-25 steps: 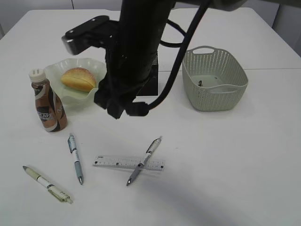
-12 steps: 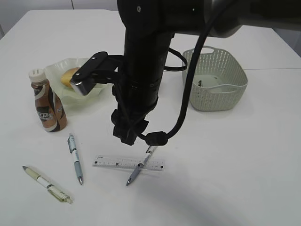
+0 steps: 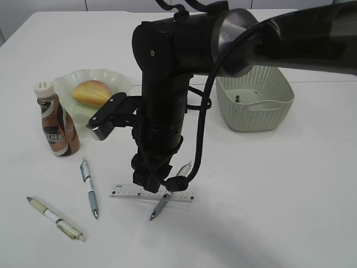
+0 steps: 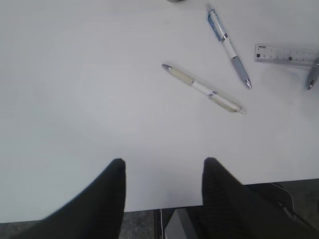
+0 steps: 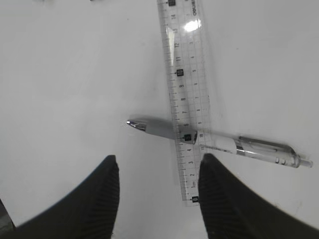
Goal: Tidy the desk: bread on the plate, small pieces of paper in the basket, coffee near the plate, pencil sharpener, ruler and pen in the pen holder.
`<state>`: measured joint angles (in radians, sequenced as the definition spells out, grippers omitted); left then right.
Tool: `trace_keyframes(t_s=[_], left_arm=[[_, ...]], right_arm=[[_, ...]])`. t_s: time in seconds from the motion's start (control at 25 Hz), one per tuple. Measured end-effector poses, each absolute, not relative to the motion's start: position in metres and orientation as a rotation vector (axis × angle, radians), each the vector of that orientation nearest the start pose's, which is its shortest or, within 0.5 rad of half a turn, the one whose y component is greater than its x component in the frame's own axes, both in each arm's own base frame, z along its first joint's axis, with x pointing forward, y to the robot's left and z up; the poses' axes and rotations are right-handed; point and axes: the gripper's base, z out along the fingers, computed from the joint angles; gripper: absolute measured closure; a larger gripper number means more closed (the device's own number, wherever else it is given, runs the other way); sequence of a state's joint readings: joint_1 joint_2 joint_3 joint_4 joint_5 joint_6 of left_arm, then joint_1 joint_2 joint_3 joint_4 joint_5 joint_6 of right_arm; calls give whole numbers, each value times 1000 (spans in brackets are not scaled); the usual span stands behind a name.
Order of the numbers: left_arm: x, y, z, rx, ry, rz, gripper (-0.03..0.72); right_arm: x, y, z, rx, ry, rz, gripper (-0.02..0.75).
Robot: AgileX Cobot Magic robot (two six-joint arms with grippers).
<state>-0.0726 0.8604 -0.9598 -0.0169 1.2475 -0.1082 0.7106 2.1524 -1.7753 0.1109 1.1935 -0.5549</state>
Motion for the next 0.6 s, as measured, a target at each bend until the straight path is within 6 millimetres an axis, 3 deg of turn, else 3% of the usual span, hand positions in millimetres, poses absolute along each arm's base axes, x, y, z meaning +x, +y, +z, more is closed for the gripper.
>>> trace_keyframes(t_s=[0.4,0.6], left_arm=[[131,-11,351,-48,2634,-83,328],[131,-11,351,-49,2634,-86,328]], right_arm=[[334,301,196,-1780,2385,192,330],[338,306,177,-1784,2389,209,330]])
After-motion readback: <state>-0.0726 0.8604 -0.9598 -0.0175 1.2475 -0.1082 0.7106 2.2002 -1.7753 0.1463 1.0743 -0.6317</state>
